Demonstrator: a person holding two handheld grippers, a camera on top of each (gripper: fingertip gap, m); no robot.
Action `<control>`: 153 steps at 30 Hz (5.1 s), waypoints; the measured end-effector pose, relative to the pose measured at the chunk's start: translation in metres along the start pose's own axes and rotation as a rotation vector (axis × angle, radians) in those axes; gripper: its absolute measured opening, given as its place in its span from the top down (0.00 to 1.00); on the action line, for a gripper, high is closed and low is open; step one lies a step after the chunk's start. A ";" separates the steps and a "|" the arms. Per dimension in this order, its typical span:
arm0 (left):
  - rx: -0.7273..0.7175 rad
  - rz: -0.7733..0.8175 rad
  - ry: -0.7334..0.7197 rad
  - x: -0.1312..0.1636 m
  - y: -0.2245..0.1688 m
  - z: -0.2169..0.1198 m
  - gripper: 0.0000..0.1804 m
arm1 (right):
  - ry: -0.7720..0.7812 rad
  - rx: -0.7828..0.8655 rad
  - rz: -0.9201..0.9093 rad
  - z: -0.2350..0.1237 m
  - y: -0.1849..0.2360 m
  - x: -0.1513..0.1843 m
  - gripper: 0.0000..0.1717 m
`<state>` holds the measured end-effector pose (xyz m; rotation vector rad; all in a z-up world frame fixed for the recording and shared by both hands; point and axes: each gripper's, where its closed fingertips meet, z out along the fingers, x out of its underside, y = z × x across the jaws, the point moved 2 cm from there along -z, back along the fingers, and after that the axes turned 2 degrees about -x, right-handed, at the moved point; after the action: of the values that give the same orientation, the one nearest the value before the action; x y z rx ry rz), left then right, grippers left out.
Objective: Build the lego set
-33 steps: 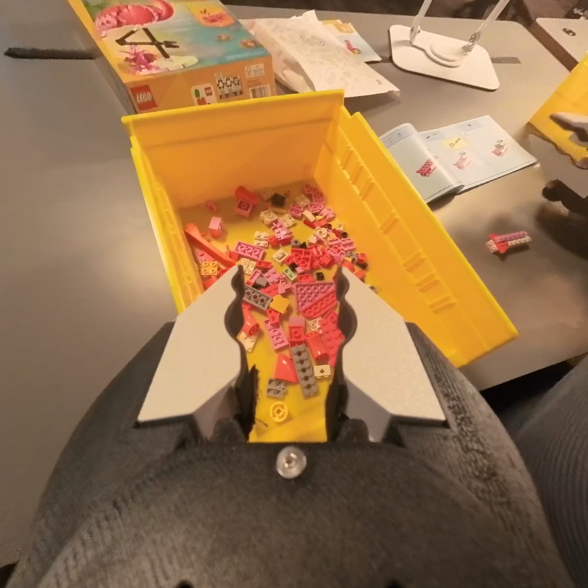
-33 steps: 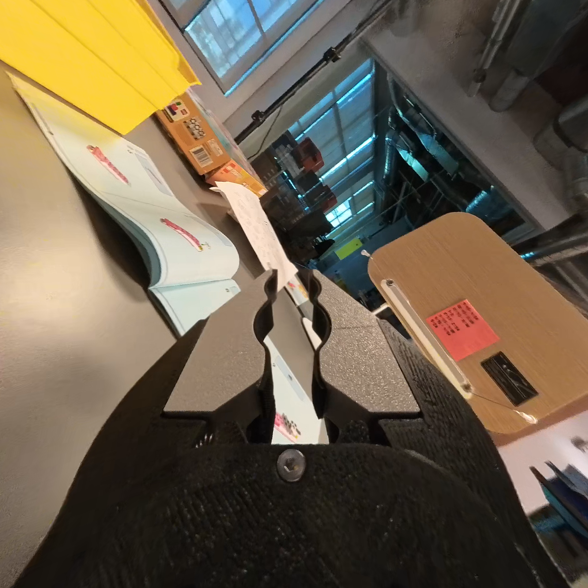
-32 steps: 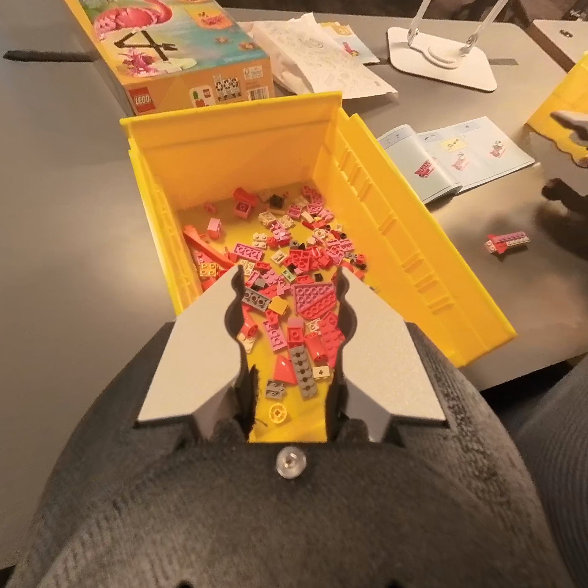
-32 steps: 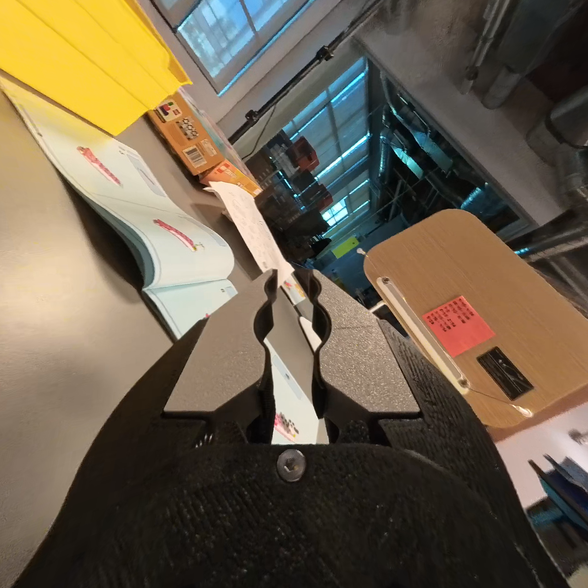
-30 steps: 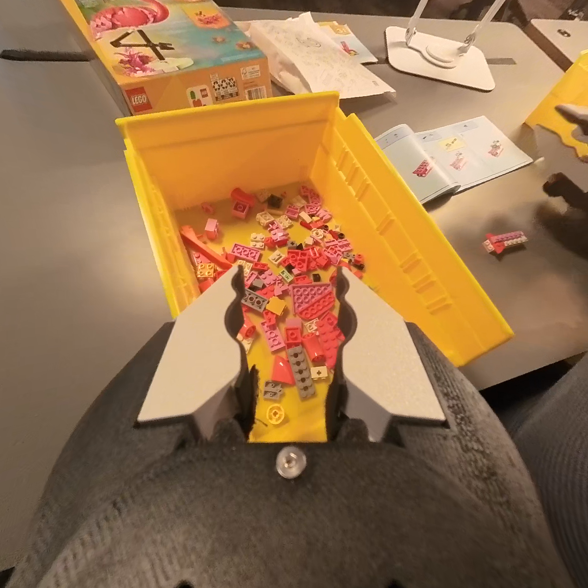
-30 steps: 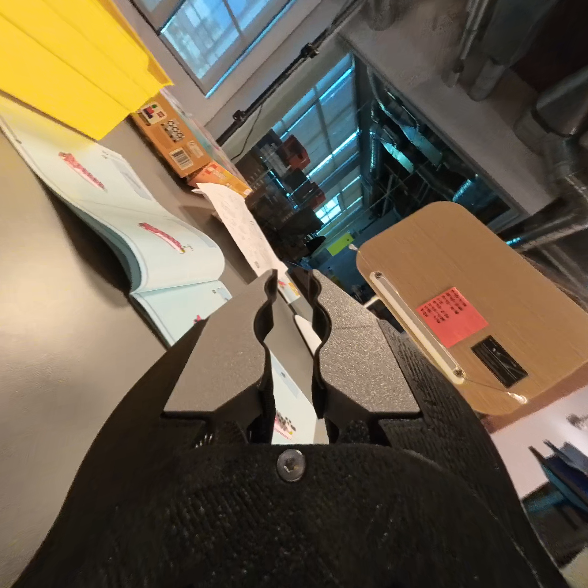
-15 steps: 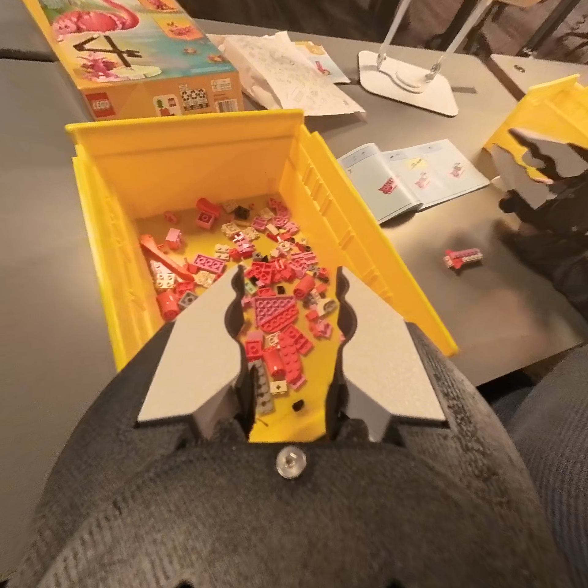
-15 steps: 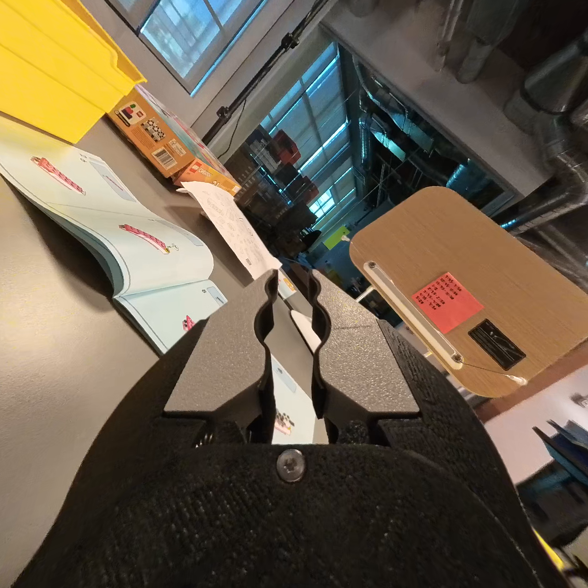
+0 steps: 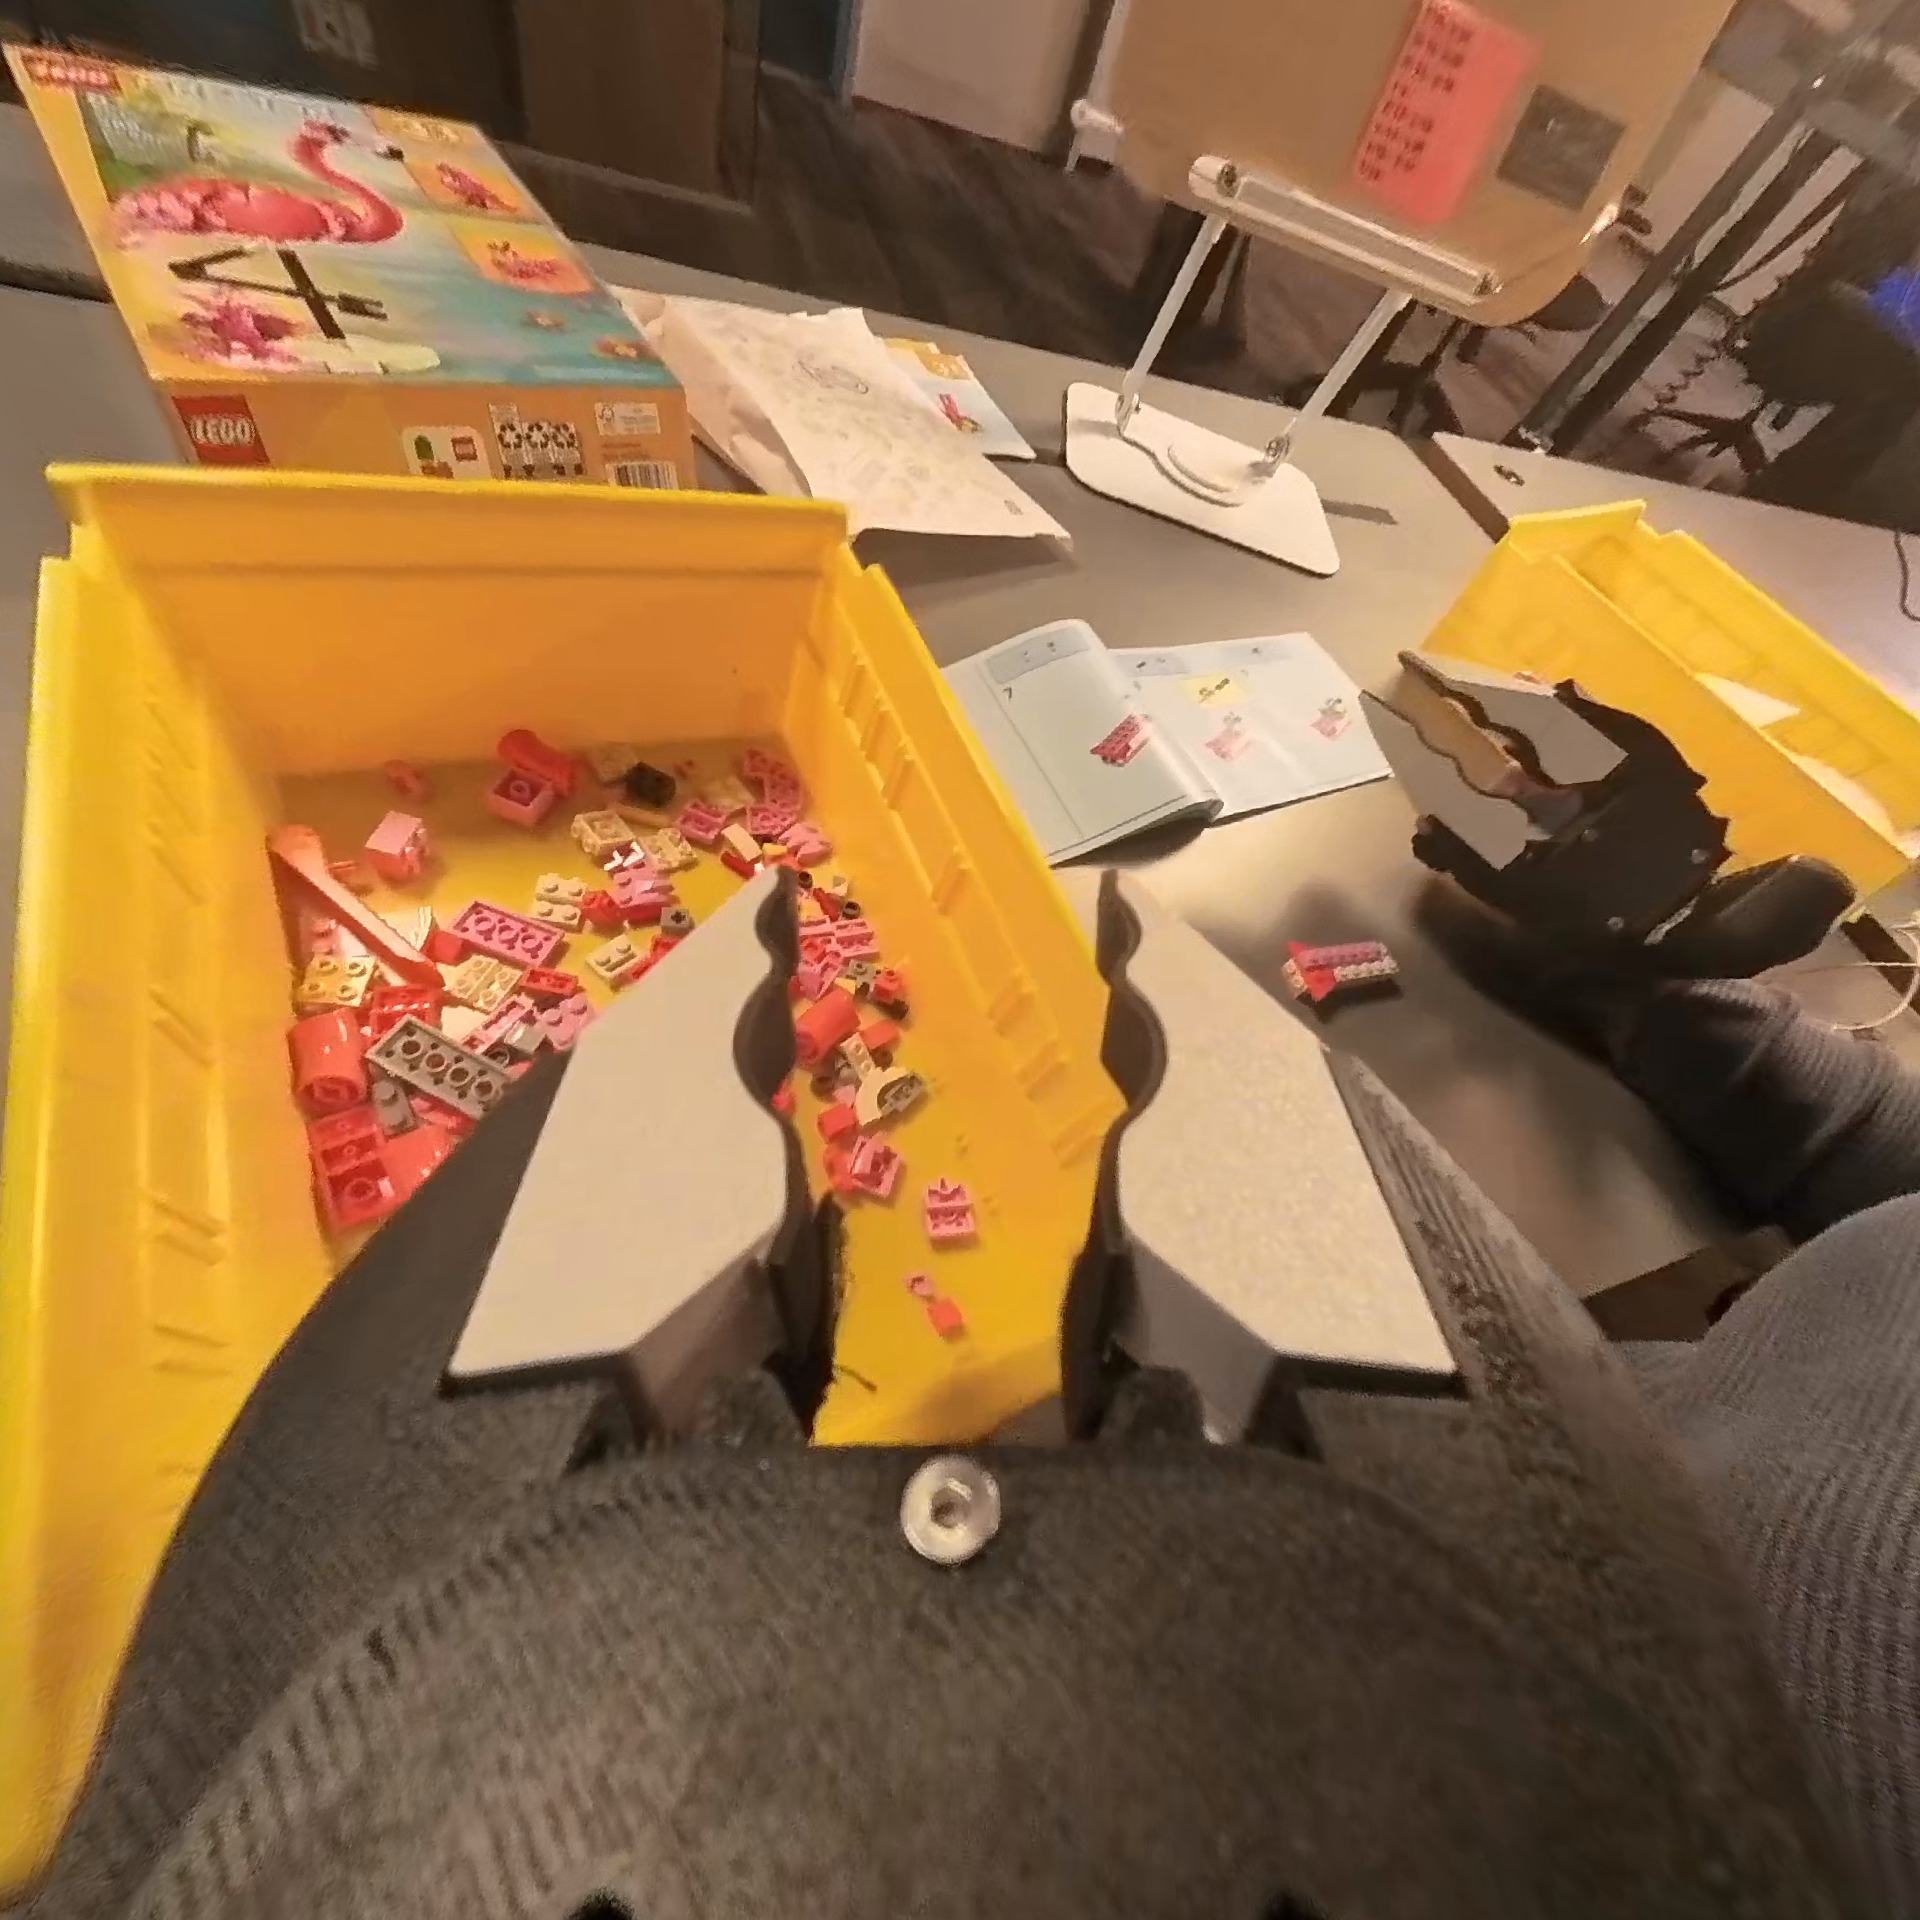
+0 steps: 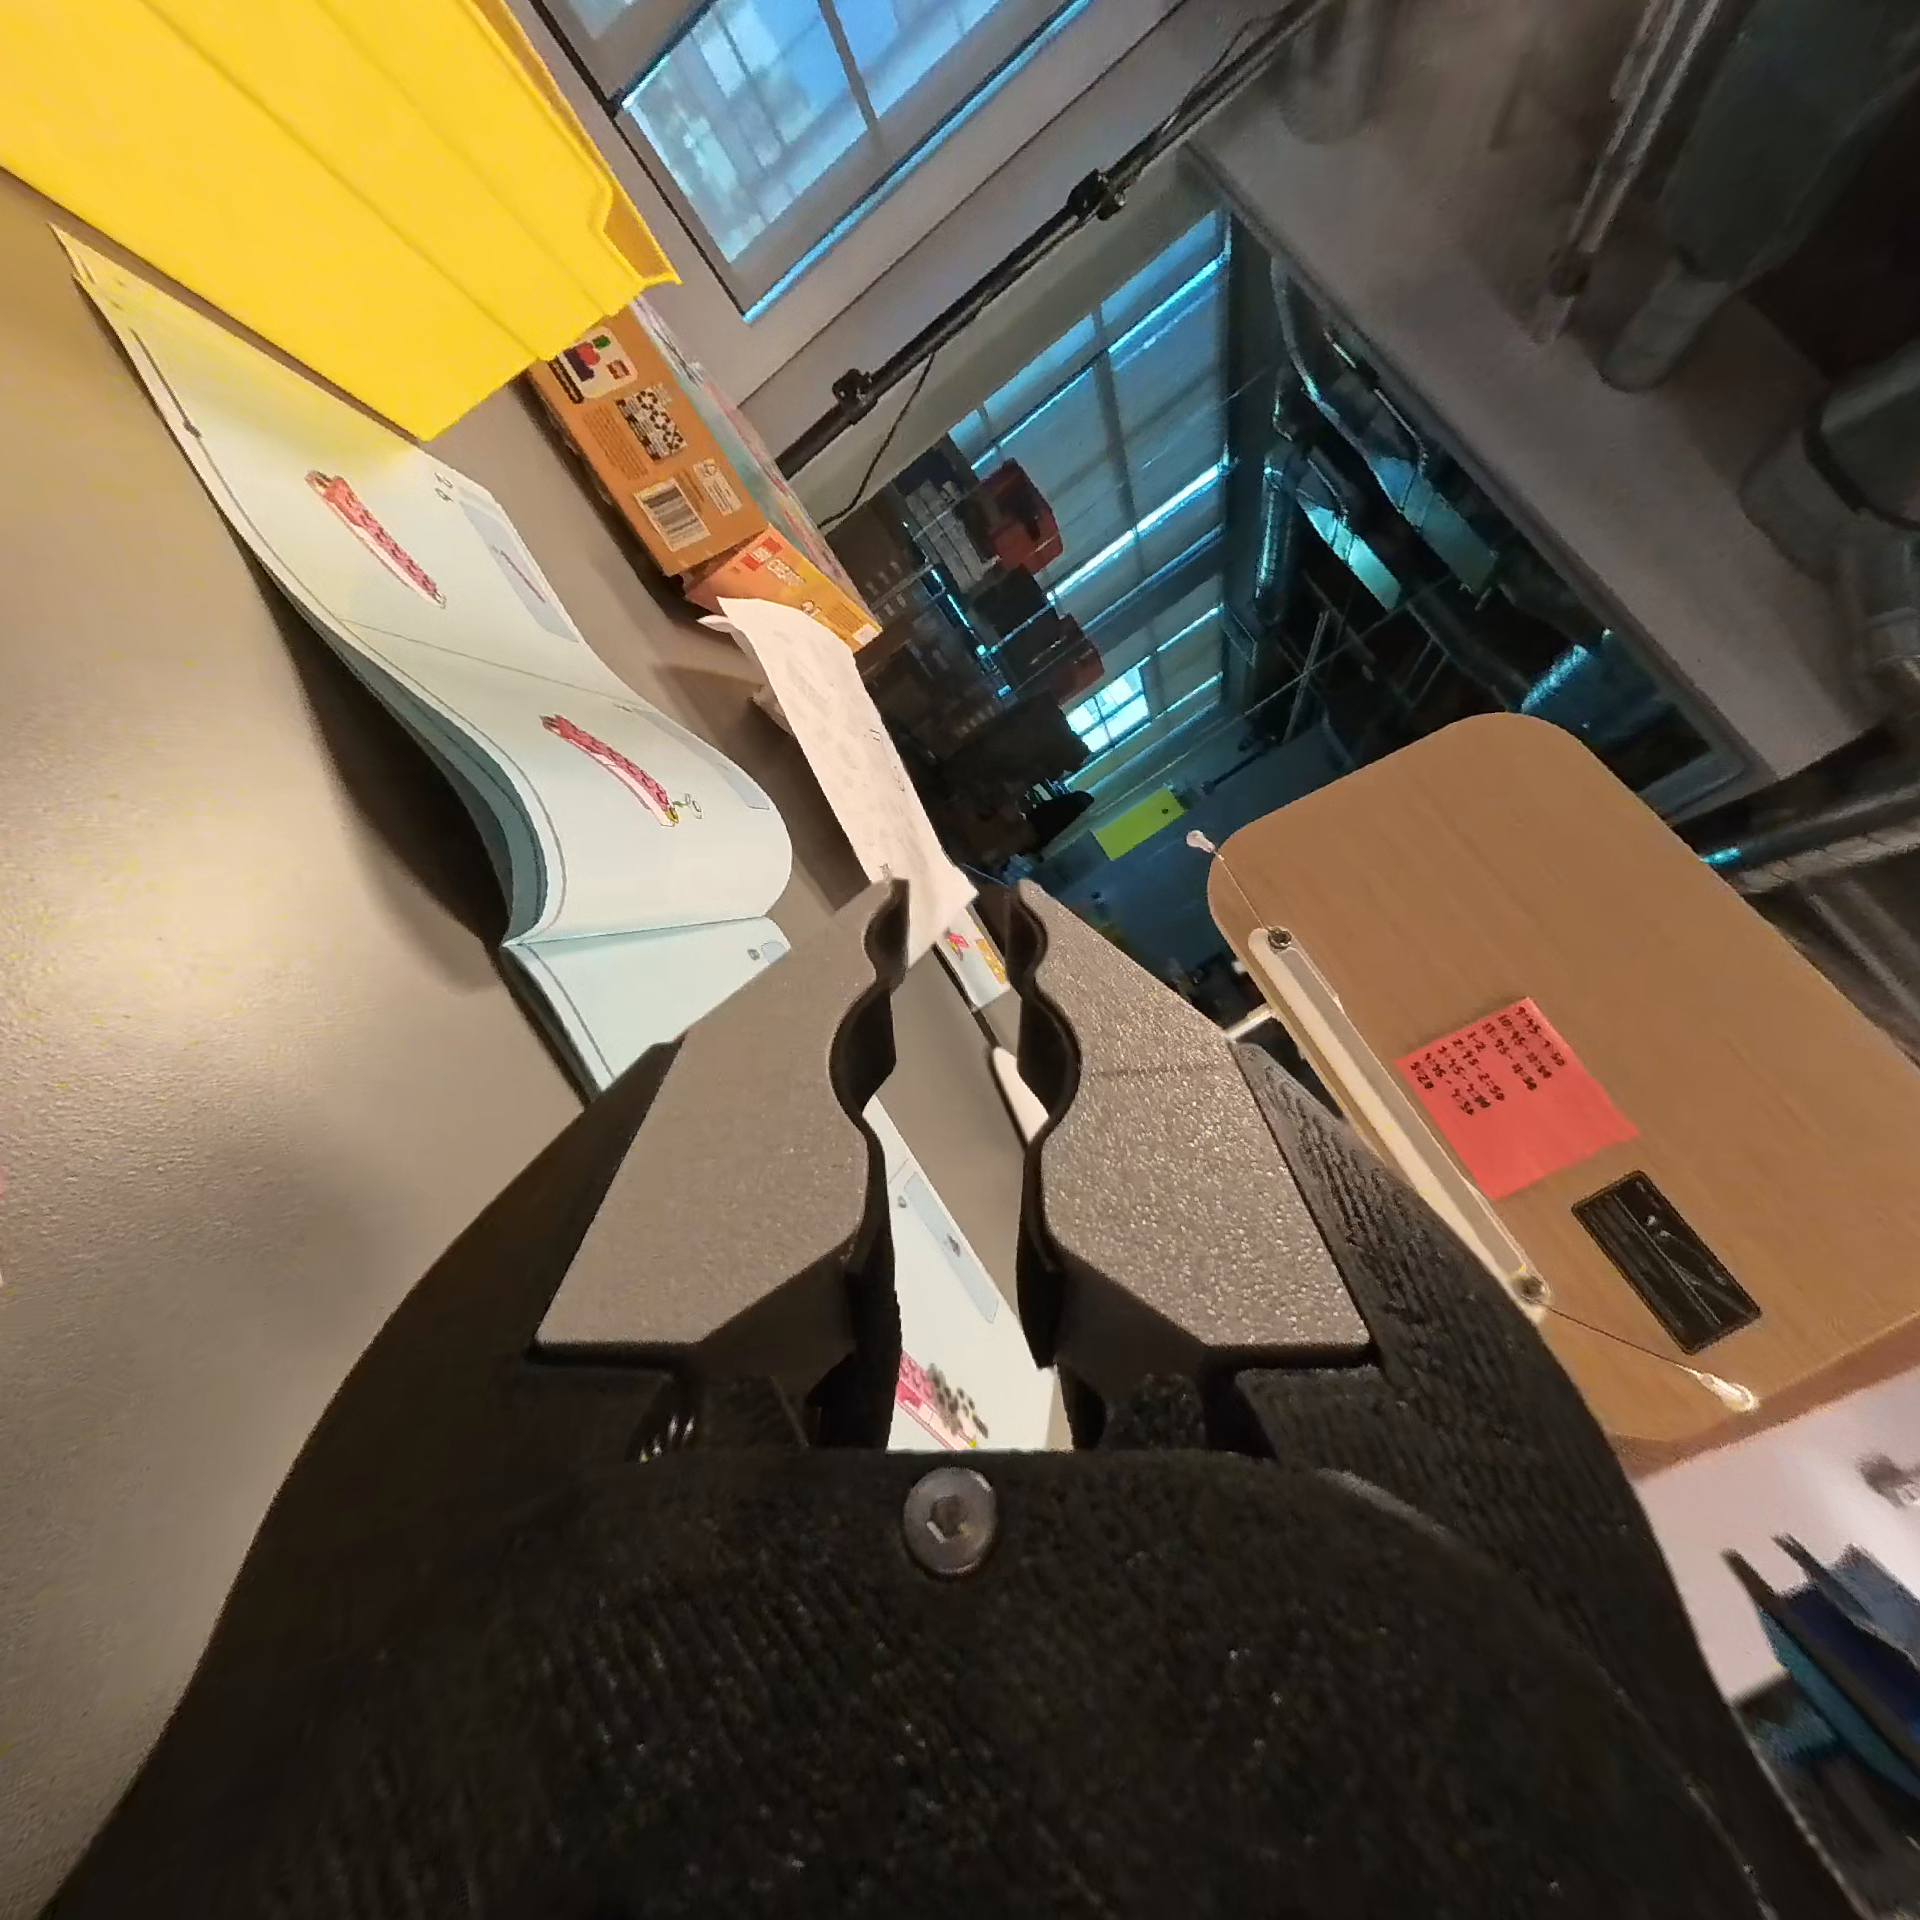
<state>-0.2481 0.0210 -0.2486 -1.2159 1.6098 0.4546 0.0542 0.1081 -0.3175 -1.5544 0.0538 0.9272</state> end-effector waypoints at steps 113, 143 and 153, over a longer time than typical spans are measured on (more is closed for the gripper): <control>0.023 0.126 -0.092 -0.050 -0.034 0.107 0.69 | 0.758 -0.328 0.005 -0.283 -0.135 0.129 0.63; 0.027 0.044 -0.110 -0.049 -0.020 0.090 0.69 | 0.212 0.101 0.862 -0.272 -0.333 0.053 1.00; 0.033 0.045 -0.109 -0.049 -0.020 0.094 0.69 | -0.179 0.149 1.058 -0.297 -0.368 -0.007 1.00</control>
<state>-0.1864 0.1085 -0.2380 -1.1135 1.5487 0.5128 0.3970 -0.0613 -0.0397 -1.2499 0.8600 1.8215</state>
